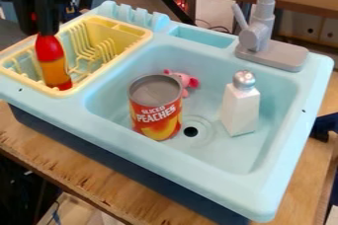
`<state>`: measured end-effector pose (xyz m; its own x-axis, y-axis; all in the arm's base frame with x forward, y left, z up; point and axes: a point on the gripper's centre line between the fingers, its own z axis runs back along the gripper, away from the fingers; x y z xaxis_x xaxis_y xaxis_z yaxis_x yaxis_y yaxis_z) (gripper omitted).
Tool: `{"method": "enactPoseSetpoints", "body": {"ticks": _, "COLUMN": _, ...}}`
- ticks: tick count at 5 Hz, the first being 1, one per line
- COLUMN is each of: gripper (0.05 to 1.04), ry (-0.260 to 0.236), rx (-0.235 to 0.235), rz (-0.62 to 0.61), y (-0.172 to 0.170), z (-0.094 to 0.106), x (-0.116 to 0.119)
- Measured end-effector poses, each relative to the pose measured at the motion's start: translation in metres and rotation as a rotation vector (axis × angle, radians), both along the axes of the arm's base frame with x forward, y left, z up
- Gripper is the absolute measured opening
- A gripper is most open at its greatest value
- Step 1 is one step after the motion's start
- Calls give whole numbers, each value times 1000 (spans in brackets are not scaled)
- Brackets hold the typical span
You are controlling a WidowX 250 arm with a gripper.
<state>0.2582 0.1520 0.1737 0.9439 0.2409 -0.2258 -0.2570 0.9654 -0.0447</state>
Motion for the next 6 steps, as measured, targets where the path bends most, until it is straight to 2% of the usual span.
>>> {"method": "enactPoseSetpoints", "body": {"ticks": 2, "gripper": 977, "ry": 12, "rx": -16, "rz": 24, "y": -4, "z": 3, "x": -3}}
{"method": "enactPoseSetpoints", "body": {"ticks": 4, "gripper": 1001, "ry": -89, "rx": 72, "rz": 5, "y": -21, "z": 49, "x": -2}}
{"method": "enactPoseSetpoints", "body": {"ticks": 5, "gripper": 1001, "ry": -119, "rx": 100, "rz": -127, "y": -55, "z": 64, "x": 15}}
{"method": "enactPoseSetpoints", "body": {"ticks": 6, "gripper": 1001, "ry": -133, "rx": 73, "rz": -255, "y": -84, "z": 58, "x": 24}}
